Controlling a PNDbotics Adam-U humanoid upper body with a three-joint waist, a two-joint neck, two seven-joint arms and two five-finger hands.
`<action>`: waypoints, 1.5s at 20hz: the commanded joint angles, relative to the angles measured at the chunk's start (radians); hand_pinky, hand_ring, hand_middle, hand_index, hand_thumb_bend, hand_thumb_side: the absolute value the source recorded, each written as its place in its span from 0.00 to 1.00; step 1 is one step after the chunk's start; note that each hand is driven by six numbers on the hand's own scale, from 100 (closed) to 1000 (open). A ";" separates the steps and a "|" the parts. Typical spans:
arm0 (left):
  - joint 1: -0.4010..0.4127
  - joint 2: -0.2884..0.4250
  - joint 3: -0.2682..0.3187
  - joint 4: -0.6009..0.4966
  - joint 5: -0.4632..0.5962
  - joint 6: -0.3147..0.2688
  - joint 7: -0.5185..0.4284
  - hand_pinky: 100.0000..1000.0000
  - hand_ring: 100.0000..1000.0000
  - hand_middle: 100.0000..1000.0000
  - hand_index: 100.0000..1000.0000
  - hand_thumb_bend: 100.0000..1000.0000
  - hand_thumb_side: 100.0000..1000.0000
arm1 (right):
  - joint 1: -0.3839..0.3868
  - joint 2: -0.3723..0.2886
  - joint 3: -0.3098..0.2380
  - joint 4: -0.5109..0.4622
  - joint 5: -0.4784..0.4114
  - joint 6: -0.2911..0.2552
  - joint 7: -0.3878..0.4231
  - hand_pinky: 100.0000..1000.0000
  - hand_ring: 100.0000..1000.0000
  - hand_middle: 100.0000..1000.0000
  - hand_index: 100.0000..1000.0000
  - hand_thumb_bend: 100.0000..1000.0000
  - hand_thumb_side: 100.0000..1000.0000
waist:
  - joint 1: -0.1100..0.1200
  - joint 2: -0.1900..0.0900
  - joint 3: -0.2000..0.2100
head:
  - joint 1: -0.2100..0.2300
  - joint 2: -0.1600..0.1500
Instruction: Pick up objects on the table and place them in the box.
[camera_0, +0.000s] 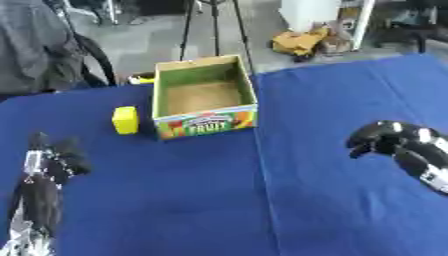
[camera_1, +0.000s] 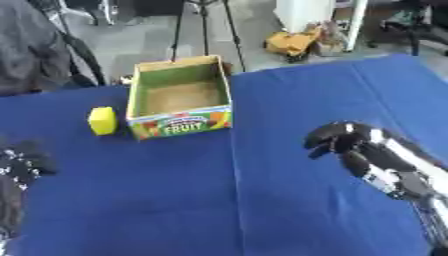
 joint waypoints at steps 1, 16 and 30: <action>-0.011 0.022 0.006 -0.018 -0.005 0.001 -0.001 0.55 0.45 0.47 0.70 0.31 1.00 | -0.006 -0.017 -0.012 -0.020 -0.001 0.000 -0.002 0.69 0.76 0.71 0.78 0.20 0.56 | -0.005 -0.007 0.001 | -0.001 -0.007; -0.060 0.094 0.007 -0.001 -0.039 0.032 -0.024 0.56 0.46 0.48 0.72 0.31 0.96 | -0.006 -0.018 -0.010 -0.020 -0.001 -0.001 -0.001 0.69 0.76 0.71 0.78 0.20 0.56 | -0.004 -0.010 -0.004 | 0.001 -0.007; -0.429 0.534 -0.004 0.389 -0.611 0.141 -0.409 0.68 0.65 0.68 0.87 0.70 0.45 | -0.008 -0.031 0.004 -0.019 0.003 -0.004 0.013 0.69 0.76 0.71 0.78 0.20 0.56 | 0.011 -0.013 -0.047 | 0.021 -0.024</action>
